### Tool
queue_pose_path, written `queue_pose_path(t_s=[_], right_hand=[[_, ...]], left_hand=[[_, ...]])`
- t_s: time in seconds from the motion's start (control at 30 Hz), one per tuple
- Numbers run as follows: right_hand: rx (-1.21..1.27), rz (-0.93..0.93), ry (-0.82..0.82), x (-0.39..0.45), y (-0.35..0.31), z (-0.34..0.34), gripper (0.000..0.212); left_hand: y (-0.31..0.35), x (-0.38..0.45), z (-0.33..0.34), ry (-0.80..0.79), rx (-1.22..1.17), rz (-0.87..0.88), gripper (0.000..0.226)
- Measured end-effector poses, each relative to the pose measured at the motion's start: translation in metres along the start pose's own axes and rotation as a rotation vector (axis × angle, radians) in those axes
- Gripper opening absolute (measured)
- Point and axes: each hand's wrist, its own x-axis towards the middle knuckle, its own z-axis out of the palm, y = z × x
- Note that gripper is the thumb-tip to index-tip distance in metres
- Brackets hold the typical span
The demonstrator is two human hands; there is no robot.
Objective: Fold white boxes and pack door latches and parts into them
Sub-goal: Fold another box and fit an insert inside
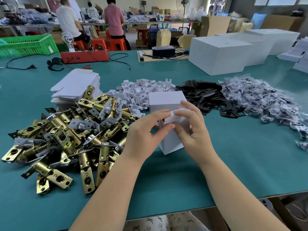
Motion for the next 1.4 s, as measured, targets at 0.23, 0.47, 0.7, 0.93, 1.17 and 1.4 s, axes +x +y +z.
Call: queue_pose_path(t_s=[0.23, 0.47, 0.7, 0.93, 1.17, 1.4], right_hand=[[0.054, 0.081, 0.042, 0.001, 0.0, 0.002, 0.034], [0.266, 0.168, 0.086, 0.002, 0.004, -0.007, 0.024], [0.438, 0.326, -0.02, 0.005, 0.012, -0.014, 0.042], [0.271, 0.551, -0.128, 0.006, 0.012, -0.017, 0.052], [0.4, 0.5, -0.14, 0.0, 0.009, -0.012, 0.041], [0.37, 0.395, 0.32, 0.003, 0.003, 0.001, 0.03]], left_hand=[[-0.002, 0.0, 0.002, -0.008, 0.017, 0.018, 0.022], [0.006, 0.0, 0.012, -0.017, 0.001, -0.085, 0.019], [0.004, -0.001, 0.009, -0.269, -0.149, -0.401, 0.051], [0.005, -0.001, 0.01, -0.043, -0.322, -0.539, 0.044], [0.002, 0.007, 0.005, 0.329, -0.699, -0.856, 0.041], [-0.001, 0.008, 0.003, 0.228, -0.877, -0.826, 0.058]])
